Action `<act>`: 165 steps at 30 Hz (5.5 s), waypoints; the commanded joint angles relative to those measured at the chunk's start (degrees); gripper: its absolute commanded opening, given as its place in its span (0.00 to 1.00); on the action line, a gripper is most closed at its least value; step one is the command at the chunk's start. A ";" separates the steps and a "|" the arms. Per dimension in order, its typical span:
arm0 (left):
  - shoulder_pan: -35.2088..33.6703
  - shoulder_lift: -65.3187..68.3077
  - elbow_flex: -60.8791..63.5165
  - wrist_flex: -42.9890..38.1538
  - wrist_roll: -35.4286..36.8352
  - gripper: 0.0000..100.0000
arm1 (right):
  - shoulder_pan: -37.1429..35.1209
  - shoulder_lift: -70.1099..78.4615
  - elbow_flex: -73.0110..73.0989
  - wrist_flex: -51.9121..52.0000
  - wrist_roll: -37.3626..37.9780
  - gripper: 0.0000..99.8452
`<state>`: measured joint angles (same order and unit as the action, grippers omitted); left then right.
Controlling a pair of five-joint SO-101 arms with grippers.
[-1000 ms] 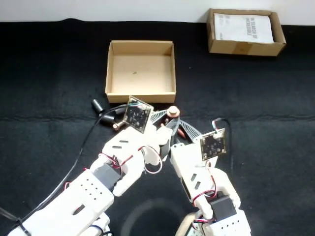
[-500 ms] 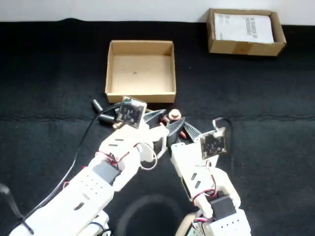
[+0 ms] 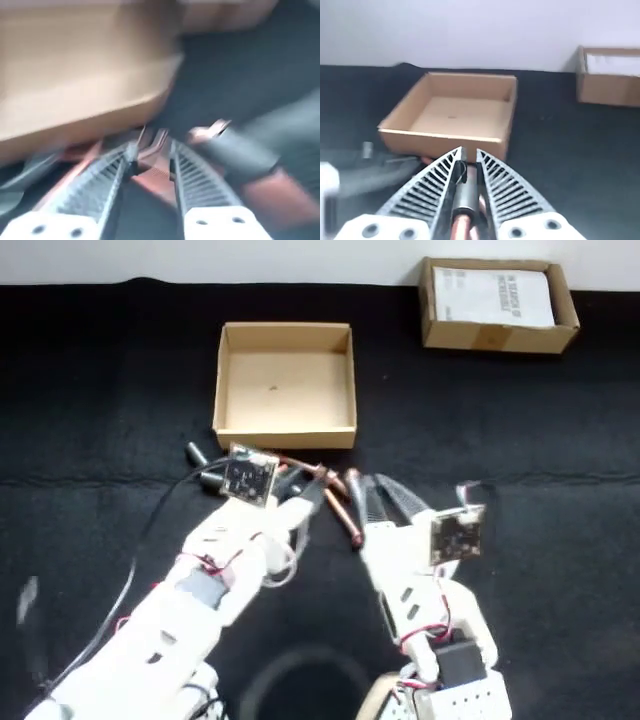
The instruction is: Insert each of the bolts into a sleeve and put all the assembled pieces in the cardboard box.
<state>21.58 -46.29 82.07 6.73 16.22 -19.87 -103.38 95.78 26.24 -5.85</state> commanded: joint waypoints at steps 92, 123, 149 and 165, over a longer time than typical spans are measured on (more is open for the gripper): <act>-17.80 -32.92 15.52 11.96 10.29 0.01 | 9.98 82.51 -56.75 40.84 -1.41 0.13; -17.80 -33.36 15.52 13.01 10.29 0.01 | 9.98 103.25 -64.13 36.00 -1.14 0.13; -17.80 -33.45 15.52 13.10 10.29 0.01 | 10.15 119.25 -73.54 34.86 3.16 0.13; -17.80 -33.45 15.52 13.10 10.29 0.01 | 10.33 122.68 -76.26 35.30 3.08 0.01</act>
<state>4.18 -78.99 96.04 19.56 26.33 -9.23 17.32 21.76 62.20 -3.30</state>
